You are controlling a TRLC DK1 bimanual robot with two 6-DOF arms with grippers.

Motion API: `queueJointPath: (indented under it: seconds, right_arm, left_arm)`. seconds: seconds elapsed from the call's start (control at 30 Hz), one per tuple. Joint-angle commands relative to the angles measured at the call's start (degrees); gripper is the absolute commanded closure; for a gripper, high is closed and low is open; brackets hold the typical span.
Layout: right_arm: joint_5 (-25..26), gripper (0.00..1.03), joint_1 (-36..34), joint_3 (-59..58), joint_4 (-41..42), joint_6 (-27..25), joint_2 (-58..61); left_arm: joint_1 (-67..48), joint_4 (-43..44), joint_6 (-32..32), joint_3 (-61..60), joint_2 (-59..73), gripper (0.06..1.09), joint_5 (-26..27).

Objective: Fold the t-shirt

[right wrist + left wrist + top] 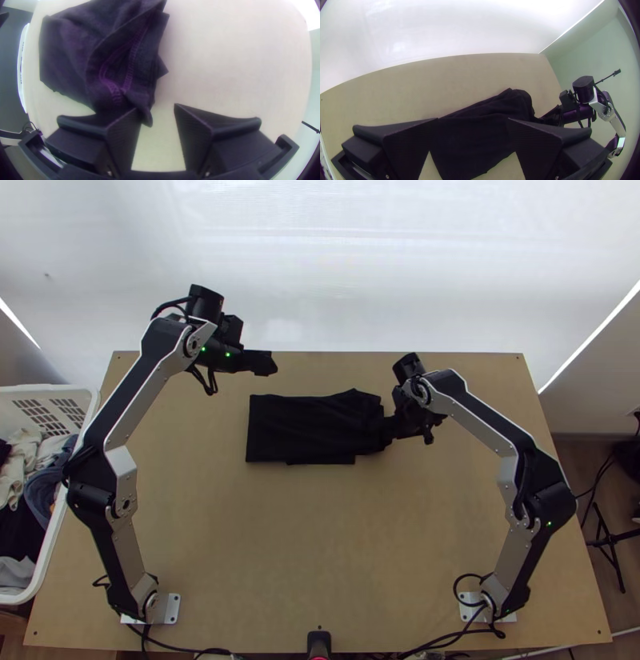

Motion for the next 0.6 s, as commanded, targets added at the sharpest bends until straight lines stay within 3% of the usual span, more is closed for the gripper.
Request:
queueJointPath:
  seconds: [0.0, 0.07, 0.3, 0.4, 0.57]
  right_arm:
    - [0.1, 0.27, -0.9, 1.9, -1.1, 0.5, -1.3]
    - [0.0, 0.22, -1.4, 4.8, -1.8, 0.6, -1.5]
    - [-1.5, 0.23, -2.5, 17.1, -1.8, 4.4, 3.5]
    - [-5.1, 0.3, -3.1, 20.1, -1.8, 7.2, 6.7]
    - [-12.2, 0.32, -3.5, 25.0, -1.8, 9.7, 13.3]
  left_arm:
    - [-0.1, -0.1, 0.1, 0.3, 0.1, 0.1, 0.0]
    - [-0.1, -0.1, 0.1, 0.5, 0.0, 0.1, -0.1]
    - [0.0, -0.4, 0.0, 0.5, -0.2, 0.1, -0.1]
    - [0.0, -0.7, -0.1, 0.5, -0.5, 0.1, -0.1]
    - [0.2, -1.3, -0.2, 0.5, -0.7, 0.1, -0.1]
